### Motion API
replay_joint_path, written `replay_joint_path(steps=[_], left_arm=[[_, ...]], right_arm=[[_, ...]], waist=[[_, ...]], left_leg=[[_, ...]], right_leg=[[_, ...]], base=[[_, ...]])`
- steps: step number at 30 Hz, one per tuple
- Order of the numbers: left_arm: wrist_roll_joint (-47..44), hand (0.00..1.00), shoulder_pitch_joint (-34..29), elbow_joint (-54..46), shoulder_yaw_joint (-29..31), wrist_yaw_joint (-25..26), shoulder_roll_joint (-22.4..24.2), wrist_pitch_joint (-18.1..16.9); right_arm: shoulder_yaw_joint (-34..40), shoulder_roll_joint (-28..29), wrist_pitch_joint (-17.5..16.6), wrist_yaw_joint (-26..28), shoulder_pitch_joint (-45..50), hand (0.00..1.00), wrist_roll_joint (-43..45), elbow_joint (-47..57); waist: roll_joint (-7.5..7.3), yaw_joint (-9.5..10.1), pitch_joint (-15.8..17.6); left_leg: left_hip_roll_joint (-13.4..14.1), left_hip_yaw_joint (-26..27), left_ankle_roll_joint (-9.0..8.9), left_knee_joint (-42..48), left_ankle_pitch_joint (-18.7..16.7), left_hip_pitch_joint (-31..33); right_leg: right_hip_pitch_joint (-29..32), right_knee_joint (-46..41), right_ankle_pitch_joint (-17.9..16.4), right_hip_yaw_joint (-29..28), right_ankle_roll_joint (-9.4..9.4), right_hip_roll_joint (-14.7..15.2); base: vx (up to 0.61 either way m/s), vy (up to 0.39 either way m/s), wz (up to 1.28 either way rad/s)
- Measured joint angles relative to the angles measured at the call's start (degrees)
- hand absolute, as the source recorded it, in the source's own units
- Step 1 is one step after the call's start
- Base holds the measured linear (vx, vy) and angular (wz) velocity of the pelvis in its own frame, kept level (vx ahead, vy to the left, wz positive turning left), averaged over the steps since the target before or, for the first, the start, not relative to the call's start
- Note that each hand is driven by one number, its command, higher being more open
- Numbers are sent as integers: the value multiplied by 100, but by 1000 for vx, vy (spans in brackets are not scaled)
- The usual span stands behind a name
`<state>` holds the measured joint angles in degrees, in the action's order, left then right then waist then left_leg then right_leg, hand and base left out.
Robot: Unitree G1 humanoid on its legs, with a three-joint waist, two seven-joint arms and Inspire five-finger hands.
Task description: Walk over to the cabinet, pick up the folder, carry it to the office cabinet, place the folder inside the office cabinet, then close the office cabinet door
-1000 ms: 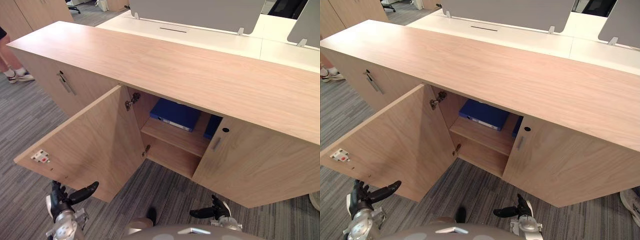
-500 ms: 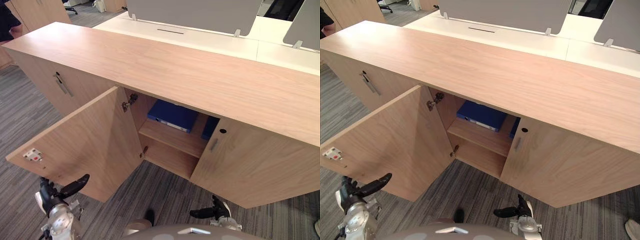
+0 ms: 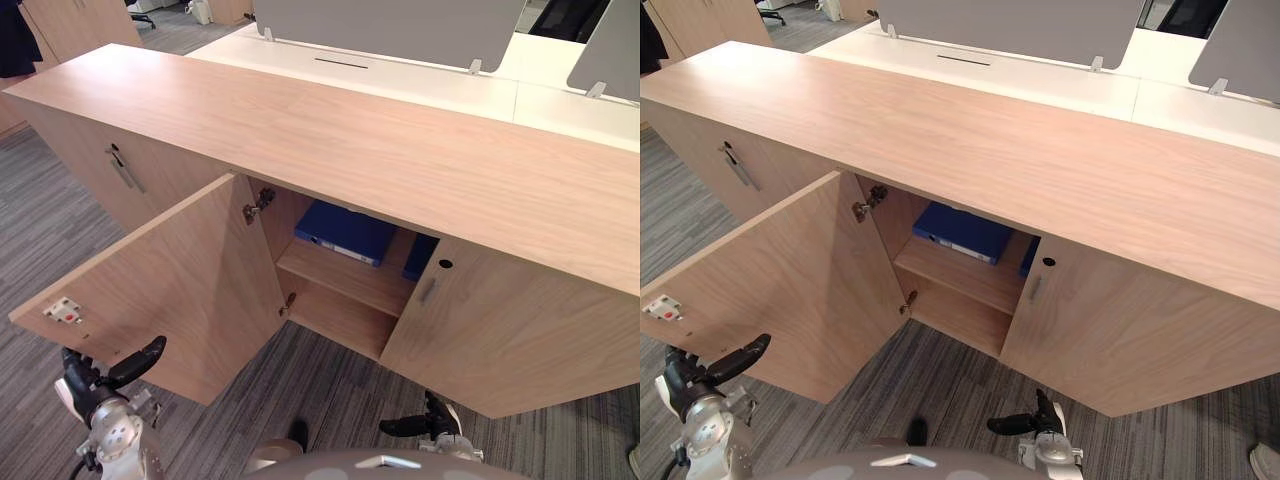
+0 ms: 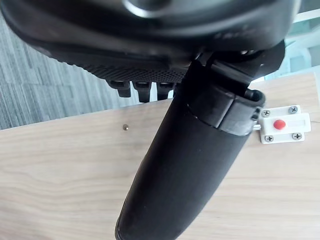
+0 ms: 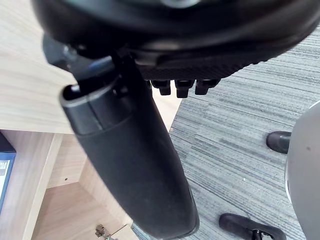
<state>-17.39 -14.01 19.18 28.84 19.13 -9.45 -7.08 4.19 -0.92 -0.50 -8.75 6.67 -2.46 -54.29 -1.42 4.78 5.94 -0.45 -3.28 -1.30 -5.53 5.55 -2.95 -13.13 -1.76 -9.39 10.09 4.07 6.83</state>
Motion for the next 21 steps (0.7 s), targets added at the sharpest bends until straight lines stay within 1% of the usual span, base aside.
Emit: replay_joint_path(steps=[4,9,21], left_arm=[[107,100,4,-4,9,20,125,0],[346,100,17,-6,-5,26,133,0],[671,100,8,-5,-37,48,133,5]], right_arm=[[133,51,18,-13,-10,100,0,0],[133,59,35,-22,-34,100,0,-1],[141,59,45,-26,-52,100,2,-35]], waist=[[-27,0,20],[-89,-1,53],[-121,-1,81]], left_leg=[[2,-1,-2,0,-9,2],[1,-23,-5,0,-11,13],[0,-33,-1,-1,-20,27]], right_leg=[[-1,2,-6,4,-6,0],[-2,1,-10,25,-9,1],[6,2,-21,33,7,12]], base=[[0,0,0],[0,0,0],[0,0,0]])
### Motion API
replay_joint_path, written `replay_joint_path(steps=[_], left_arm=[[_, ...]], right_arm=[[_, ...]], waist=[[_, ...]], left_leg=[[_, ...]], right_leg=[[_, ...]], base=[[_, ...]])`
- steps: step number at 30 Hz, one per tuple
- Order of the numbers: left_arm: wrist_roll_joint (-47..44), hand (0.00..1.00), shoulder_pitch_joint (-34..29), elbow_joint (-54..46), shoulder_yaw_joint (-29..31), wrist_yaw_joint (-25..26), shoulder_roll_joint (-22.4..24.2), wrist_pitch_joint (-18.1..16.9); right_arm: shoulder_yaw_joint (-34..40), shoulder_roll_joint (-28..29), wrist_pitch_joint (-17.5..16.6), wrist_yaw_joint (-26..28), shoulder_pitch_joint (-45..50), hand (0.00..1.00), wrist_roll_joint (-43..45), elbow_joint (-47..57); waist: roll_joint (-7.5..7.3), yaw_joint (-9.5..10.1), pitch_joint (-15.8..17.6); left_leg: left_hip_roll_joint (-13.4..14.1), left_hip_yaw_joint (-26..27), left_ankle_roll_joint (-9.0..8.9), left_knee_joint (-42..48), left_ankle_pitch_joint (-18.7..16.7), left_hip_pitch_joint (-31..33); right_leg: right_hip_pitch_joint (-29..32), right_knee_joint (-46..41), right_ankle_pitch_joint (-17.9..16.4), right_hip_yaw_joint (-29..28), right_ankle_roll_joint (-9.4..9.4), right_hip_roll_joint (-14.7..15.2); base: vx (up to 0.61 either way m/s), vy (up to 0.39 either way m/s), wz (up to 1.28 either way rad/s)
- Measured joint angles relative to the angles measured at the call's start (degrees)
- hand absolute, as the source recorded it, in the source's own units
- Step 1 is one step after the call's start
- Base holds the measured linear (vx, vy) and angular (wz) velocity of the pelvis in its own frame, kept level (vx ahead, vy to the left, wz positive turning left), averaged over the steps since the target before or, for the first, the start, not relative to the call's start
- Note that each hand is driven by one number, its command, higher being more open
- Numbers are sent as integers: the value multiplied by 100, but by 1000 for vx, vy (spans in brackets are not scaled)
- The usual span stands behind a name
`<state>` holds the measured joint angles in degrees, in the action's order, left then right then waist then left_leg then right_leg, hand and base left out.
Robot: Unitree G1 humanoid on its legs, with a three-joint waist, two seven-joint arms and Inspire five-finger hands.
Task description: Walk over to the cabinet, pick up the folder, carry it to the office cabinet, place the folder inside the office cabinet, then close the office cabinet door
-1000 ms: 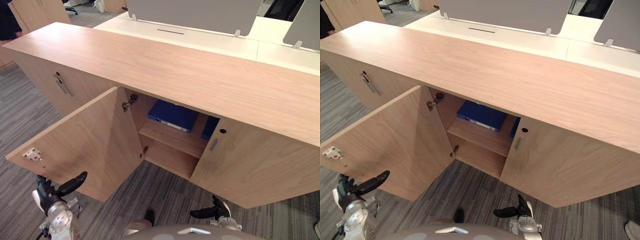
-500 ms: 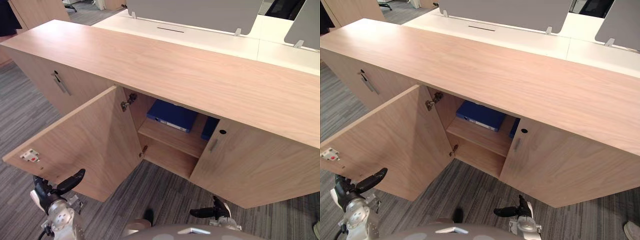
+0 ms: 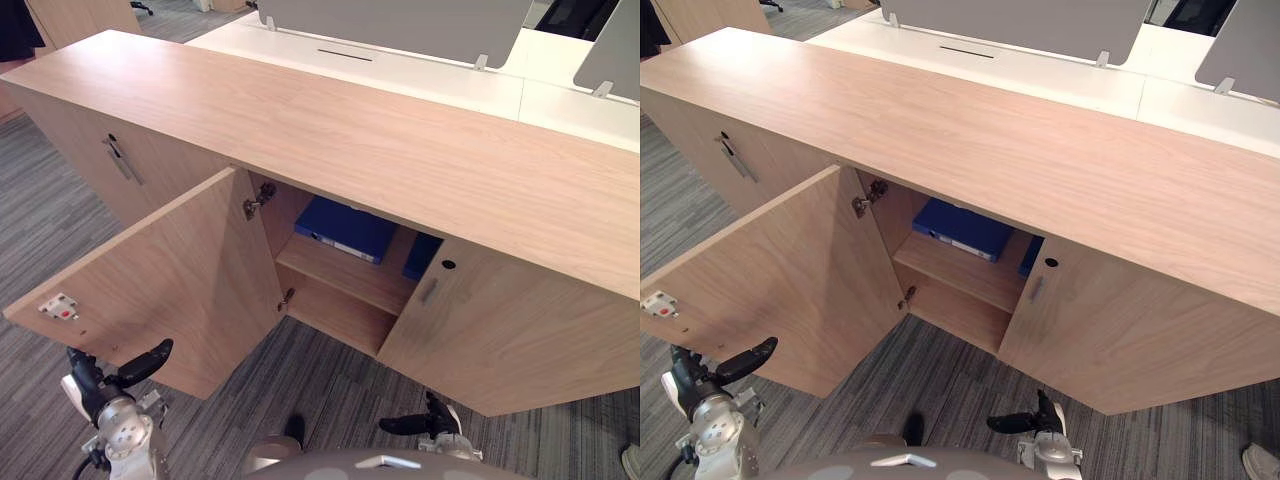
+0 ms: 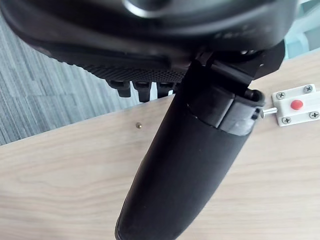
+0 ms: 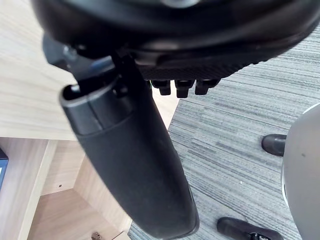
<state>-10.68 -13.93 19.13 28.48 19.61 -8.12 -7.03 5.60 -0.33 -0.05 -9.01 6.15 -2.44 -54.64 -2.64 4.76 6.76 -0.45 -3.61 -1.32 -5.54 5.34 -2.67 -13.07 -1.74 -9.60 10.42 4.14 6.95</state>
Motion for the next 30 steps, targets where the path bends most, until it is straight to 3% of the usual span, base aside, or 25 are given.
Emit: replay_joint_path(steps=[15,17,18,19,21,23,25,26,28,30], left_arm=[[247,100,-36,35,-1,59,7,15],[237,100,-28,103,151,8,-60,41],[222,100,-10,170,351,-69,-153,97],[-69,100,106,521,914,-268,-563,102],[-277,100,284,1065,1343,-202,-1230,96],[-437,100,277,1101,1642,-129,-1554,108],[-395,100,252,1115,1712,-244,-1824,209],[-459,100,376,1588,1723,-329,-2098,-43],[-510,100,509,2149,1773,-383,-2360,-5],[-558,100,516,2334,1805,-395,-2255,129]], right_arm=[[5,2,35,-5,-75,100,-1,-39],[22,-2,39,-5,-100,100,1,-123],[28,0,50,-2,-105,100,2,-138],[20,1,45,42,-102,100,24,-136],[18,14,44,21,-29,100,31,-131],[22,-49,45,5,-17,100,29,-139],[23,-78,44,6,28,100,38,-138],[-5,-100,18,16,39,100,39,-153],[-21,-109,-37,45,47,100,33,-169],[-20,-159,-57,58,28,100,26,-207]], waist=[[-44,-3,28],[29,19,62],[23,9,59],[-10,-29,56],[-31,-13,41],[-19,4,53],[-8,6,59],[11,68,64],[34,56,27],[86,45,23]], left_leg=[[-2,8,-50,-1,-66,-5],[6,26,-36,-1,-94,9],[9,53,-23,-1,-115,0],[39,139,-41,-1,-147,-48],[88,185,-58,-1,-179,-52],[96,212,-62,-1,-182,-31],[102,226,-85,0,-203,-82],[98,216,-93,0,-210,-119],[130,250,-90,-1,-261,-134],[154,275,-91,-1,-280,-135]], right_leg=[[1,-15,-8,-10,22,-4],[0,-24,-7,-34,21,6],[5,-22,-6,-60,21,0],[2,-12,-5,-143,19,-24],[16,-14,-6,-188,18,-57],[53,-19,-1,-235,14,-70],[49,-43,3,-243,12,-71],[13,-70,11,-251,4,-88],[17,-101,10,-283,4,-107],[40,-114,33,-310,-32,-111]], base=[[0,0,0],[-5,4,-6],[-15,9,-24],[-17,3,-26],[-7,-21,-19],[8,-22,-9],[8,-5,-2],[0,0,0],[6,1,-8],[11,2,-8]])
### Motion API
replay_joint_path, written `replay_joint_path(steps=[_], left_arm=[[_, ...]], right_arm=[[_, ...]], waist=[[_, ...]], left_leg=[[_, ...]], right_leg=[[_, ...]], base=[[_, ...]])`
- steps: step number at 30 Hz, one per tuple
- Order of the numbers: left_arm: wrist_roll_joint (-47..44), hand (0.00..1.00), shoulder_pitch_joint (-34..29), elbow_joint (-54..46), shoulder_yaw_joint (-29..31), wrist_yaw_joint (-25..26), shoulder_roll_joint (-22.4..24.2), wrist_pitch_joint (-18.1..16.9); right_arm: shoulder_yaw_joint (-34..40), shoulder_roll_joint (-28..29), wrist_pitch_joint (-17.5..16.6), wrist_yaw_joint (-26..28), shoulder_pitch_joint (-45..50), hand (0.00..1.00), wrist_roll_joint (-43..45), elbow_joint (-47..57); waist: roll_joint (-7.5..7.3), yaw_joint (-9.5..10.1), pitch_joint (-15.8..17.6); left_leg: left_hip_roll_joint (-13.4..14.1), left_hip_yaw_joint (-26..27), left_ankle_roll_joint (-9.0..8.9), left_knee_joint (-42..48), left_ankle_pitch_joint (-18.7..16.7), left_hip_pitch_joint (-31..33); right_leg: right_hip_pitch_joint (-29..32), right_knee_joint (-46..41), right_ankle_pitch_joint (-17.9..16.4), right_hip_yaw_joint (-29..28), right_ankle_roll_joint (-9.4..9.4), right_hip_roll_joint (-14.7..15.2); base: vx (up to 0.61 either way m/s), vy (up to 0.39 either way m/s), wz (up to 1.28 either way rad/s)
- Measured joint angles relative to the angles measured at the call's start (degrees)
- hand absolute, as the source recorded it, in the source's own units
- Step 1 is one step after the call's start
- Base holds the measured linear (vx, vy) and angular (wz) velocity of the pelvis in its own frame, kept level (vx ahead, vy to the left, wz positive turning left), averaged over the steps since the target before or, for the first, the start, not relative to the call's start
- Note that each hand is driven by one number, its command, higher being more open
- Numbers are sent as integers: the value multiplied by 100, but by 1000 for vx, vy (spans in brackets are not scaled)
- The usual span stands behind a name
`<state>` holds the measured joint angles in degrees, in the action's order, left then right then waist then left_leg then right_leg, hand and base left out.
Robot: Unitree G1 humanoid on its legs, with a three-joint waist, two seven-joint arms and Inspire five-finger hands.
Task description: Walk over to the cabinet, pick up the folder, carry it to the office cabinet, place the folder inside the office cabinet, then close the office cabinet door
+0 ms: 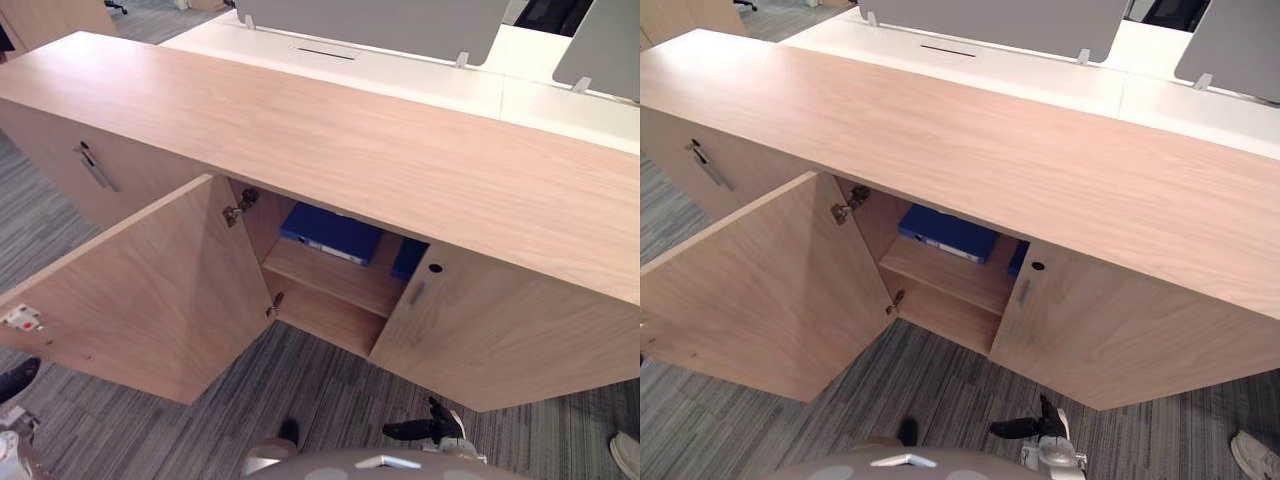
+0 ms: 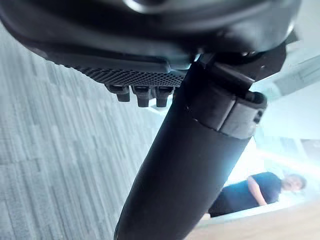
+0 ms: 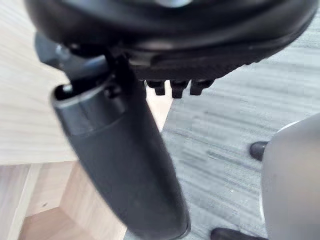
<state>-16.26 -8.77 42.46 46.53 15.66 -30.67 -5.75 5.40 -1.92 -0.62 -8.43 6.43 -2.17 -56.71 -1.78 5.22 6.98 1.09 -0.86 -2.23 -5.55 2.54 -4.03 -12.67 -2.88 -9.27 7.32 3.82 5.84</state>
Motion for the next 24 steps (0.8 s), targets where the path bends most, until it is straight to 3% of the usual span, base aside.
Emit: replay_joint_path(steps=[3,6,7,10,16,20,23,24], left_arm=[[83,100,43,-68,39,-85,-91,208],[721,100,110,131,-683,-75,-826,203],[742,100,137,139,-657,-161,-964,210],[846,100,63,20,-638,-254,-1011,178],[812,100,80,27,-655,-417,-973,261],[800,100,57,-148,-743,-346,-498,246],[793,100,52,-239,-822,-336,-179,244],[169,100,45,-322,-1006,-381,-14,227]], right_arm=[[4,-41,1,27,8,100,6,-31],[-61,-95,-18,51,61,100,7,-35],[-62,-100,-34,79,47,100,7,-30],[-108,-98,-56,93,55,100,5,-28],[-140,-93,-44,160,63,100,-2,-36],[-62,-116,-5,157,73,100,-7,-38],[14,-107,30,156,63,100,-8,-38],[27,-109,41,164,71,100,-3,-37]], waist=[[-12,-3,-10],[-10,90,-26],[6,86,-41],[76,82,-62],[62,105,-83],[146,100,-133],[103,90,-160],[83,88,-170]], left_leg=[[58,1,8,3,-9,-65],[81,-124,1,3,-3,-84],[89,-101,0,2,-5,-68],[67,-74,17,3,12,-30],[57,6,27,2,20,-70],[38,23,7,0,18,-46],[19,31,-2,0,47,57],[8,33,-18,0,71,89]], right_leg=[[20,-34,50,5,-78,-42],[-21,-109,56,10,-89,-91],[33,-138,56,-2,-89,-97],[80,-172,55,-20,-90,-76],[96,-177,55,-88,-90,-79],[110,-147,51,-90,-97,-62],[142,7,32,-83,-122,-22],[143,64,14,-75,-137,-14]], base=[[19,11,2],[15,-2,15],[5,1,3],[2,20,-6],[-37,10,-6],[-76,5,-3],[-97,2,-2],[-83,-9,2]])
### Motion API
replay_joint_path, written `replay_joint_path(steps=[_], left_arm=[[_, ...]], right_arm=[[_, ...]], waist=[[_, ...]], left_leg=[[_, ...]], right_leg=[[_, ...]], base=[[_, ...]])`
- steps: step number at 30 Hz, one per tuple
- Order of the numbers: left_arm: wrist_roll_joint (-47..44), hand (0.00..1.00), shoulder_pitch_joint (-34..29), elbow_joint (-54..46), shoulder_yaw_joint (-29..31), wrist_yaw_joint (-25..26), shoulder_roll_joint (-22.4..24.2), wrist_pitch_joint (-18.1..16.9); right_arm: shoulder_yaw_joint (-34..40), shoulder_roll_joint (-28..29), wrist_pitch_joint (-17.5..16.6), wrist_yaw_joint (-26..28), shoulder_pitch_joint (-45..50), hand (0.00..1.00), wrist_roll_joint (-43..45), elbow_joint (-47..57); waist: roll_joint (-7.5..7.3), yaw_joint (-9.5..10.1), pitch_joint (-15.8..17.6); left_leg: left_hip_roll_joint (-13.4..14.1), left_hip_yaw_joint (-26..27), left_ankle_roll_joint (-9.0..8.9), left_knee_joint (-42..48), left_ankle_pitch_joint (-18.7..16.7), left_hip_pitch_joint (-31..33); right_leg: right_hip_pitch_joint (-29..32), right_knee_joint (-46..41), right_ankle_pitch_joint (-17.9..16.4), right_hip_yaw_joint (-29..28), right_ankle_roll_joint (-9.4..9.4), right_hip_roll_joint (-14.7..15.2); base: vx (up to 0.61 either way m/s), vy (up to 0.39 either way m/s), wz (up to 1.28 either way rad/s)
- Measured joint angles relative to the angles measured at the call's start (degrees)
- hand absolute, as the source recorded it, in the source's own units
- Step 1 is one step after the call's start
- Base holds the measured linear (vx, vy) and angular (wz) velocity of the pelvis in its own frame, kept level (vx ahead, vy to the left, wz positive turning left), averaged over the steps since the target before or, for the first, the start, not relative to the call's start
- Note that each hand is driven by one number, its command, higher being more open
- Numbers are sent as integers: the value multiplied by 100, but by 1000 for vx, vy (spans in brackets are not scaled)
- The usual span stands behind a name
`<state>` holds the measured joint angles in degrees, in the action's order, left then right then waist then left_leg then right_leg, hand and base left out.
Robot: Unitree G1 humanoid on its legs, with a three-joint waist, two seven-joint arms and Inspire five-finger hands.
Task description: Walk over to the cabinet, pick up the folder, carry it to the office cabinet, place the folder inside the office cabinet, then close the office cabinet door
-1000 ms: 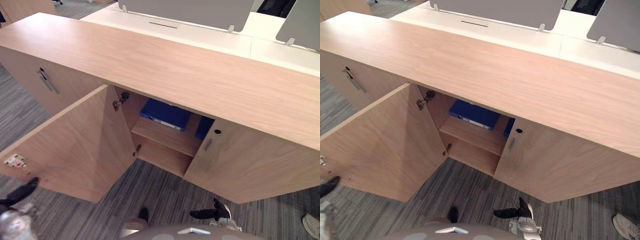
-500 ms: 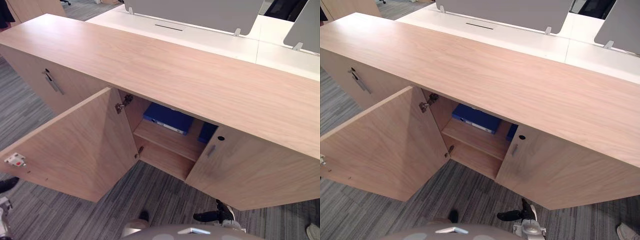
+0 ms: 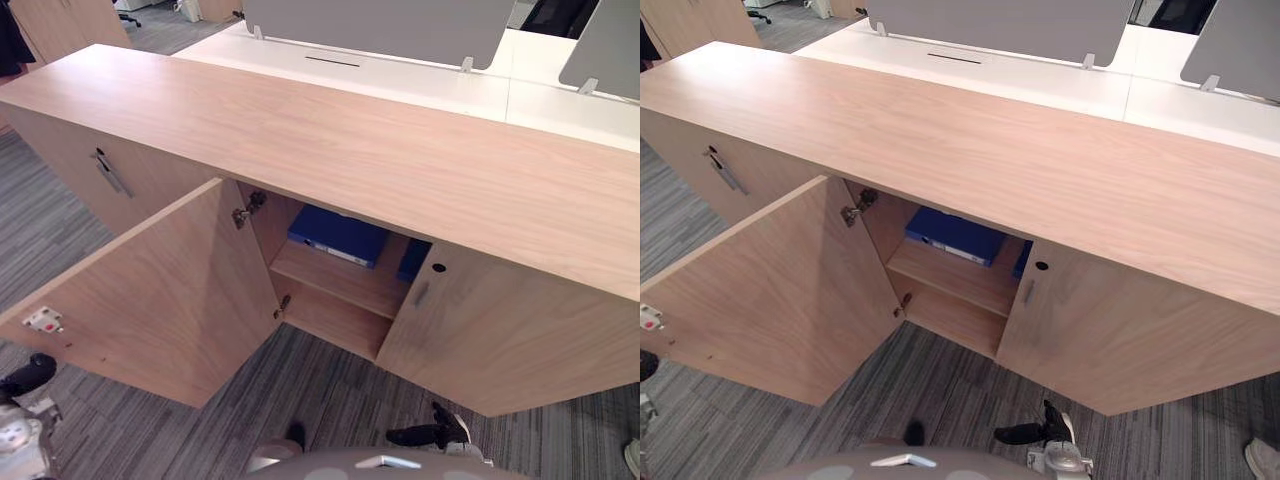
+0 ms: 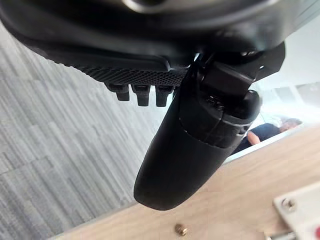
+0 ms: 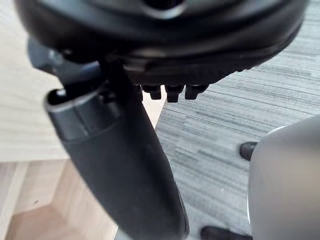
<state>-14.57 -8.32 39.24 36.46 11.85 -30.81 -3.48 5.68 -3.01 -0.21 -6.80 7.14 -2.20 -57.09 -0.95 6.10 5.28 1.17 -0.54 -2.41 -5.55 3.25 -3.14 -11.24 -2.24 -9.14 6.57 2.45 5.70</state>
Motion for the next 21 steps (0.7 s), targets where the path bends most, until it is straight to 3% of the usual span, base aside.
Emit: replay_joint_path(steps=[3,5,7,9,14,21], left_arm=[[-584,100,-187,-106,-398,-375,394,-20],[-952,100,-129,-74,-353,-698,324,-7],[-1081,100,39,-88,-776,-460,322,-150],[-1040,100,59,-115,-766,-159,570,-291],[-944,100,-44,-131,-835,-14,1032,-356],[-944,100,-203,-131,-1080,45,1216,-358]], right_arm=[[-7,-83,44,13,-24,100,-5,1],[-4,-103,65,62,9,100,2,2],[-9,-122,123,25,12,100,1,0],[-9,-139,130,6,14,100,-8,0],[-8,-108,150,-4,-142,100,-29,-1],[-7,-97,151,-15,-304,100,-59,-1]], waist=[[33,-18,19],[-74,-53,-2],[-114,-48,-2],[-95,-47,10],[-40,-46,56],[-48,-67,55]], left_leg=[[-12,-41,8,1,56,19],[-2,-31,8,1,54,11],[-23,-31,0,1,74,19],[-67,-30,29,1,77,30],[-123,-42,65,1,53,35],[-84,-80,65,0,56,3]], right_leg=[[-6,5,-51,49,13,14],[-8,32,-79,29,3,0],[-7,14,-82,25,19,18],[-2,10,-83,23,37,34],[-6,-1,-66,58,79,83],[0,-112,-37,88,119,55]], base=[[-82,-7,6],[-31,-4,1],[0,0,0],[16,9,1],[14,11,2],[-20,14,2]])
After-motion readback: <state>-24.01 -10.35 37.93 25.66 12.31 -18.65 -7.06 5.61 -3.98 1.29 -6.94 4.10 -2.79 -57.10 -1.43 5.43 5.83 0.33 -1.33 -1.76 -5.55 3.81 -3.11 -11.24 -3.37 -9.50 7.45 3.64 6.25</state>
